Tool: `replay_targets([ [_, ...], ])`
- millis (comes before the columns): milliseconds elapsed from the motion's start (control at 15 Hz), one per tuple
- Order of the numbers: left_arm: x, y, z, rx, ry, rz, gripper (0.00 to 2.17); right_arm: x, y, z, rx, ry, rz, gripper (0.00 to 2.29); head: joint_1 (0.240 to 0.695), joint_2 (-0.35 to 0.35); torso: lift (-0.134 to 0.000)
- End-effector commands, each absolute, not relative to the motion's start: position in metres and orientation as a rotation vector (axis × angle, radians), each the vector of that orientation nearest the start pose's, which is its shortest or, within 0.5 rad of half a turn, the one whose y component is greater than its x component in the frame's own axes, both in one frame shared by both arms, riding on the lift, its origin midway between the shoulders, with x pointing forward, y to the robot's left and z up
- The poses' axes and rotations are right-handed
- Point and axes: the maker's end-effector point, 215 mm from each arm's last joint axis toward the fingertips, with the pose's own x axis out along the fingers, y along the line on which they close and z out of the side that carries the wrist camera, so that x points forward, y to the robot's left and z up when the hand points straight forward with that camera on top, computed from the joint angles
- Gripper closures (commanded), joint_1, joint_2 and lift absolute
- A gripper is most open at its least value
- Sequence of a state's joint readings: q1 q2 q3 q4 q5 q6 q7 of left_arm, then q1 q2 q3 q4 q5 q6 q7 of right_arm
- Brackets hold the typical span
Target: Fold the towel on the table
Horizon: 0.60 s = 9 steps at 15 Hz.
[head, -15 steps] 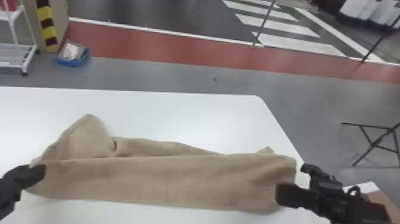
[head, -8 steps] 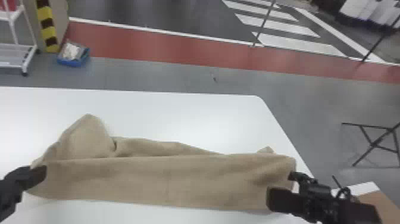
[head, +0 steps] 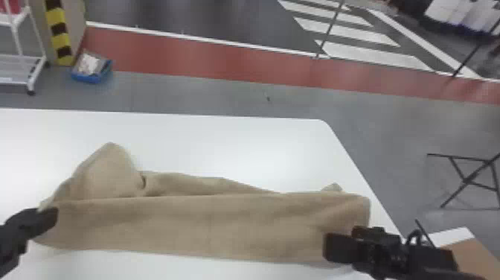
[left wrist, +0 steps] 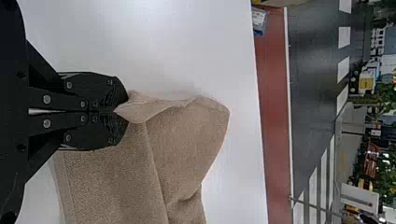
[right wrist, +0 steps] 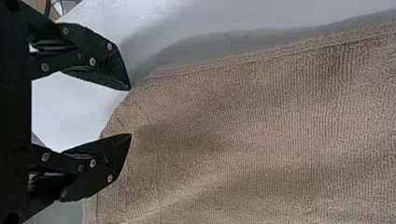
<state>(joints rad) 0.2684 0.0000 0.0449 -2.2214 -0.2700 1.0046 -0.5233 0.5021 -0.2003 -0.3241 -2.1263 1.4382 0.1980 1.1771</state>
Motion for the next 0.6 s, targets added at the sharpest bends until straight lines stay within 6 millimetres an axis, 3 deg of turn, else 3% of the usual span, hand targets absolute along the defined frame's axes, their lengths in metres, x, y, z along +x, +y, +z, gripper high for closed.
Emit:
replay_targets([
  [0, 0.442, 0.209, -0.424, 0.038, 0.659, -0.284, 1.42, 0.325, -0.451, -0.453, -1.326, 1.132, 0.477, 1.49, 0.695, -0.350, -0.124],
  [67, 0.442, 0.209, -0.423, 0.039, 0.656, -0.284, 1.42, 0.328, -0.451, -0.453, -1.321, 1.130, 0.478, 1.67, 0.695, -0.350, -0.124],
  [133, 0.442, 0.209, -0.423, 0.039, 0.656, -0.284, 1.42, 0.332, -0.446, -0.453, -1.311, 1.109, 0.490, 1.69, 0.695, -0.349, -0.124],
  [200, 0.442, 0.209, -0.423, 0.039, 0.656, -0.284, 1.42, 0.335, -0.438, -0.451, -1.279, 1.085, 0.518, 1.93, 0.695, -0.347, -0.124],
  [267, 0.442, 0.209, -0.423, 0.038, 0.656, -0.284, 1.42, 0.342, -0.427, -0.437, -1.197, 1.011, 0.562, 2.21, 0.695, -0.344, -0.124],
  [333, 0.442, 0.210, -0.424, 0.037, 0.659, -0.282, 1.42, 0.345, -0.418, -0.418, -1.082, 0.940, 0.616, 2.21, 0.695, -0.331, -0.124],
  [400, 0.442, 0.211, -0.423, 0.038, 0.655, -0.281, 1.42, 0.374, -0.425, -0.371, -0.904, 0.793, 0.552, 2.21, 0.695, -0.321, -0.124],
  [467, 0.442, 0.211, -0.423, 0.037, 0.657, -0.282, 1.42, 0.394, -0.456, -0.335, -0.681, 0.735, 0.406, 2.20, 0.695, -0.309, -0.124],
  [533, 0.442, 0.209, -0.423, 0.037, 0.655, -0.289, 1.42, 0.403, -0.476, -0.326, -0.528, 0.756, 0.314, 2.20, 0.695, -0.297, -0.124],
])
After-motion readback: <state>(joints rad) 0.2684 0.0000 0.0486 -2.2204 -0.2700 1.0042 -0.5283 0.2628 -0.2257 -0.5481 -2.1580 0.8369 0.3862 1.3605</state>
